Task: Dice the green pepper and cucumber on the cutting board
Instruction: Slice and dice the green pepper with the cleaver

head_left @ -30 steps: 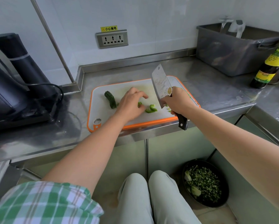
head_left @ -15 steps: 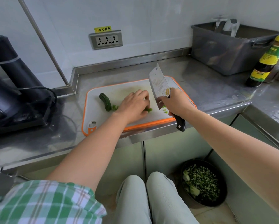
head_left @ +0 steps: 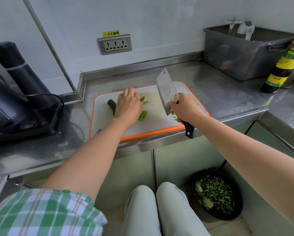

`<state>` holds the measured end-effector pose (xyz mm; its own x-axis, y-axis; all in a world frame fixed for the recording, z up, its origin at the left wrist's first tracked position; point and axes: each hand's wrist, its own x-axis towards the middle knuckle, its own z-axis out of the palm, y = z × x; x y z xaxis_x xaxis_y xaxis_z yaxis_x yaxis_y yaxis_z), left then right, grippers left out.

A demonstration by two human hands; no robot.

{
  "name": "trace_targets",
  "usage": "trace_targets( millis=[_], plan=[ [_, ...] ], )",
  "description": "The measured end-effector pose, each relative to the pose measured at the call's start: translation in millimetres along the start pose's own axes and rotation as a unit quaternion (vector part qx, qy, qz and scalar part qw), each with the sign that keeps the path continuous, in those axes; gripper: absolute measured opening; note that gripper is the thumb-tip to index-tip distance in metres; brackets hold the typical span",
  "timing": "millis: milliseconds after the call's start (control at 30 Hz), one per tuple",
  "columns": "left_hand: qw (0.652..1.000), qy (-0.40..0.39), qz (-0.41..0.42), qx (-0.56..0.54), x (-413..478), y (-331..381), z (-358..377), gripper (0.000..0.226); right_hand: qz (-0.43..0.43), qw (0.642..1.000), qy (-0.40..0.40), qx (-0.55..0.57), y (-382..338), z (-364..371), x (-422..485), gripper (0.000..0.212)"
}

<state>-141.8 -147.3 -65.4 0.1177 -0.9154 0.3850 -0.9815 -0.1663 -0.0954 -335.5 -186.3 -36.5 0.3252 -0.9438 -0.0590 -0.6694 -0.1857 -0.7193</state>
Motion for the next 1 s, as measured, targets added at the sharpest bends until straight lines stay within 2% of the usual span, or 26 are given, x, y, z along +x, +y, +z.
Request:
trace_targets(
  millis=[67,200,300,500,633,733,833,1000],
  plan=[
    [0.999,-0.022,-0.02,0.024,-3,-1,5,0.031,-0.002,1.0,-0.009,-0.004,-1,4,0,0.011],
    [0.998,-0.065,0.005,0.014,-8,5,8,0.034,-0.009,1.0,-0.023,-0.017,-3,7,-2,0.008],
    [0.997,-0.073,0.003,-0.021,-9,3,3,0.032,-0.013,0.999,-0.024,-0.027,-2,8,-2,0.005],
    [0.996,-0.059,-0.046,-0.05,-23,9,8,0.051,-0.022,0.999,-0.036,-0.027,-1,13,-1,0.007],
    [0.994,-0.048,-0.048,-0.082,-22,15,7,0.033,-0.028,0.998,-0.04,-0.03,1,14,-2,0.011],
    [0.984,-0.054,-0.001,-0.168,-21,16,8,0.021,-0.035,0.998,-0.035,-0.043,2,10,-4,0.014],
    [0.97,-0.1,0.06,-0.214,-16,21,7,0.024,-0.038,0.998,-0.031,-0.042,1,4,-5,0.01],
    [0.975,-0.073,0.035,-0.205,-19,18,9,0.026,-0.037,0.996,-0.045,-0.072,2,4,-3,0.013]
  ],
)
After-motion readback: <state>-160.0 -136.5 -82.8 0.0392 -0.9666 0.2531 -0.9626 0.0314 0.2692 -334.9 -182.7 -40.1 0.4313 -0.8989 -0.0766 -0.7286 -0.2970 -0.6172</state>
